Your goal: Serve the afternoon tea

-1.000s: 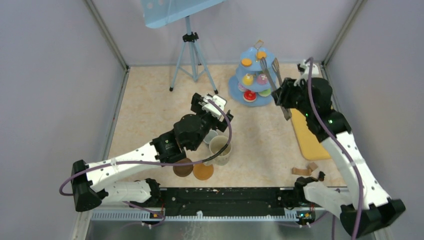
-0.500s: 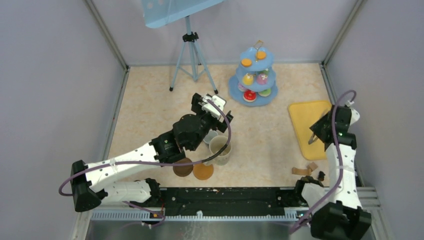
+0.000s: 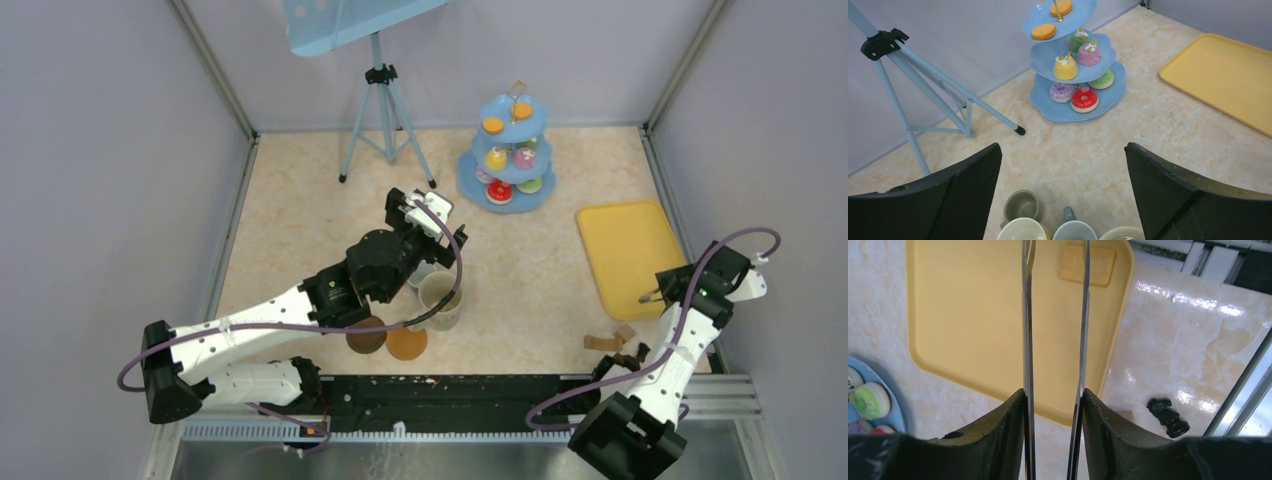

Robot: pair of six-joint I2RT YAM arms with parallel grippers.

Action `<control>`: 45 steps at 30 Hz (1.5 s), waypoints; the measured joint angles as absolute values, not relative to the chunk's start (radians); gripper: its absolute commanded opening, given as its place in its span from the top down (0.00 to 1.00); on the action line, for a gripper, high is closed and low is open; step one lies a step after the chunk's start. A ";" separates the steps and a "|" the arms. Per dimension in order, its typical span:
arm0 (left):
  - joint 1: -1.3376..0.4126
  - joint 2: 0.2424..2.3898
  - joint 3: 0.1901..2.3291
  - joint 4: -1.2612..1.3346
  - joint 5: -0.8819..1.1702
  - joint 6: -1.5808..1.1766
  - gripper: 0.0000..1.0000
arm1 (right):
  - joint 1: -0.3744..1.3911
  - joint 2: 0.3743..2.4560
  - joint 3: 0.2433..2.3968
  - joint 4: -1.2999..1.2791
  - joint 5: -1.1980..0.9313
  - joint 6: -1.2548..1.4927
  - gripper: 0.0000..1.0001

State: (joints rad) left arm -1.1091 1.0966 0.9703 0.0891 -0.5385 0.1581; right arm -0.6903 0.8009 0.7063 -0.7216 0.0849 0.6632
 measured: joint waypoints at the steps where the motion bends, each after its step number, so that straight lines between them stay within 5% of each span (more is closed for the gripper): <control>1: -1.109 1.097 0.970 0.089 -0.538 0.157 0.01 | -0.690 0.798 0.699 -0.729 0.078 0.668 0.57; 18: -1.109 1.110 0.970 0.082 -0.520 0.147 0.01 | -0.687 0.758 0.686 -0.881 0.070 0.691 0.47; 45: -1.109 1.110 0.970 0.081 -0.516 0.143 0.01 | -0.574 0.965 0.681 -0.819 0.081 0.646 0.51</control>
